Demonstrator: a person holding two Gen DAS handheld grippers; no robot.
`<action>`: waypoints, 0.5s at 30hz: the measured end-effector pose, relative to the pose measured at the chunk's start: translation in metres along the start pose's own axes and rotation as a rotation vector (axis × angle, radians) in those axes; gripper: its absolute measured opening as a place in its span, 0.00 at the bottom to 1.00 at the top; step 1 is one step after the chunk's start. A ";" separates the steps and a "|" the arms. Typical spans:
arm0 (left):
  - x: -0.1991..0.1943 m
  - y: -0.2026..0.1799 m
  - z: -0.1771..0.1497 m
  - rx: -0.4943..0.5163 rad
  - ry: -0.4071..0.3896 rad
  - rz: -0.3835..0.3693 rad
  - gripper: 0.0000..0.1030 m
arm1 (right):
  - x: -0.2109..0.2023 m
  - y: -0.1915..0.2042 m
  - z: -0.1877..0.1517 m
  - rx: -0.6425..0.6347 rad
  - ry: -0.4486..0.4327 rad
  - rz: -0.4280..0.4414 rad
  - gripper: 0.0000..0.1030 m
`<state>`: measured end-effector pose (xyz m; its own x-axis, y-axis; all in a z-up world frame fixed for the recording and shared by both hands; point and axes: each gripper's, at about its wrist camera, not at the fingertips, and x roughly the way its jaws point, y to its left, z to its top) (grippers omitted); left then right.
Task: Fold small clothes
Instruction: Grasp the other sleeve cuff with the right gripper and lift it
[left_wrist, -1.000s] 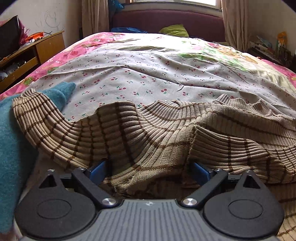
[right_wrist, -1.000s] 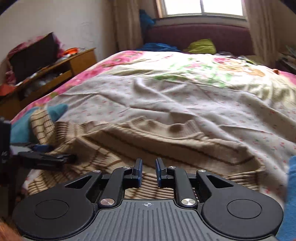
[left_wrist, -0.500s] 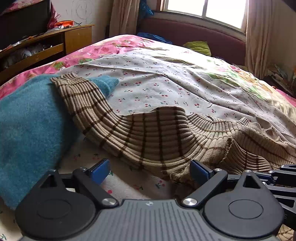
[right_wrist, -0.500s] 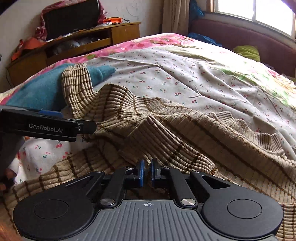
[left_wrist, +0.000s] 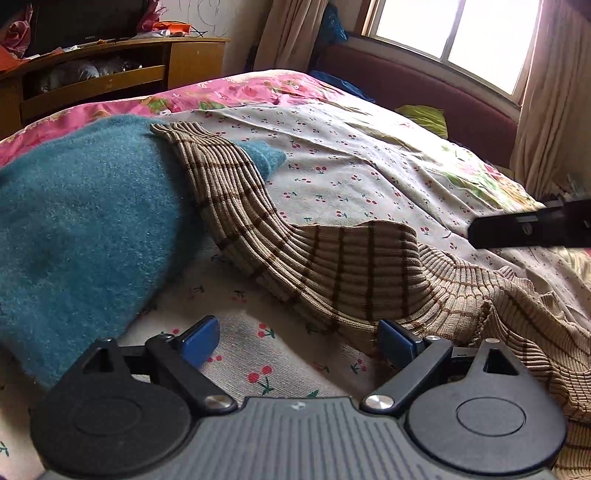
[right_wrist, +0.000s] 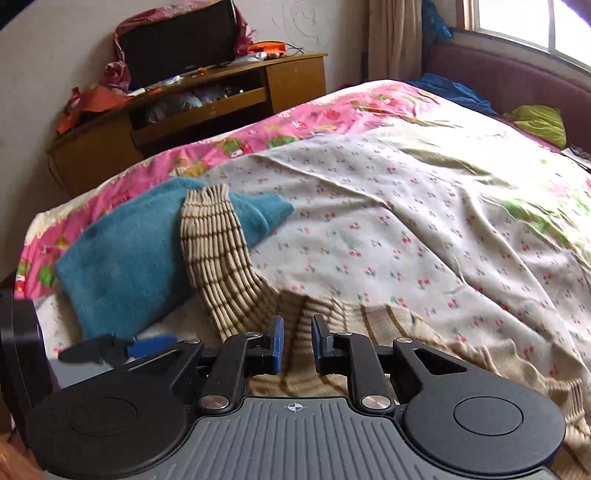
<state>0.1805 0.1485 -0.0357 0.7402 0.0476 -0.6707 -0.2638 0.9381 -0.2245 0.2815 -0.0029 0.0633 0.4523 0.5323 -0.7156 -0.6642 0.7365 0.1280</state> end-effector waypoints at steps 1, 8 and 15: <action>0.001 0.003 0.000 -0.011 0.000 0.001 0.99 | 0.010 0.008 0.012 -0.015 0.009 0.027 0.18; 0.010 0.015 -0.001 -0.040 0.010 -0.028 0.98 | 0.103 0.076 0.085 -0.077 0.096 0.134 0.25; 0.013 0.022 -0.002 -0.066 0.005 -0.057 0.98 | 0.169 0.115 0.113 -0.100 0.139 0.117 0.30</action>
<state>0.1836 0.1696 -0.0509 0.7520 -0.0077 -0.6591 -0.2611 0.9147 -0.3086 0.3488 0.2186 0.0345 0.2867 0.5435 -0.7889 -0.7660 0.6246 0.1520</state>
